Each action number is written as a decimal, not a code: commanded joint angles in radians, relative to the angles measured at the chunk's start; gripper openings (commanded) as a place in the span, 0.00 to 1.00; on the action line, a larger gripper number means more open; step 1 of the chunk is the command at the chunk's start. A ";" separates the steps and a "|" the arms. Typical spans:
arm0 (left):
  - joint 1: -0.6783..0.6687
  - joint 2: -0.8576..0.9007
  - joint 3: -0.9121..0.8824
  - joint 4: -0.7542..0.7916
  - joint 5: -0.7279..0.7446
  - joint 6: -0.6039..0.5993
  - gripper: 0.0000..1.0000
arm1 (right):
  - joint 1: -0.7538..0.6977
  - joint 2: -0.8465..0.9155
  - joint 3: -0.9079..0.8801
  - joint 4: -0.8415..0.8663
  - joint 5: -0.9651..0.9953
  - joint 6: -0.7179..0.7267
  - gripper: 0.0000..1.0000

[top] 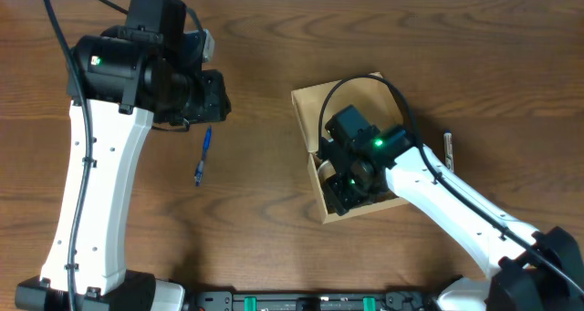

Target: Pack container

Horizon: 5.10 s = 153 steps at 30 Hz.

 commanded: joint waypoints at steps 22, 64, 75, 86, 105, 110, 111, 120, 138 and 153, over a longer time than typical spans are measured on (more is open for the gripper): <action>0.000 -0.011 0.001 -0.003 0.010 0.026 0.42 | 0.030 0.114 -0.007 0.089 0.008 0.035 0.65; 0.000 -0.011 0.001 -0.002 0.010 0.026 0.42 | 0.031 0.124 -0.007 -0.032 -0.050 0.072 0.01; 0.000 -0.011 0.001 0.005 -0.009 0.026 0.42 | 0.084 0.124 -0.007 -0.023 -0.047 0.113 0.01; 0.000 -0.011 0.001 0.006 -0.013 0.026 0.42 | 0.084 0.124 -0.007 -0.022 -0.047 0.133 0.01; 0.000 -0.011 0.001 0.008 -0.012 0.025 0.43 | 0.086 0.060 0.006 -0.037 -0.042 0.158 0.02; 0.000 -0.011 0.001 0.008 -0.012 0.025 0.43 | 0.086 -0.018 0.007 -0.074 -0.021 0.182 0.02; 0.000 -0.011 0.001 0.008 -0.012 0.025 0.43 | 0.086 -0.024 0.007 -0.085 -0.011 0.185 0.02; 0.000 -0.011 0.001 0.008 -0.012 0.025 0.43 | 0.089 -0.033 0.007 -0.104 0.026 0.192 0.02; 0.000 -0.011 0.001 0.004 -0.012 0.025 0.43 | 0.088 -0.033 0.007 -0.064 0.055 0.204 0.03; 0.000 -0.011 0.001 -0.006 -0.012 0.033 0.43 | -0.105 -0.033 0.007 -0.036 0.173 0.182 0.04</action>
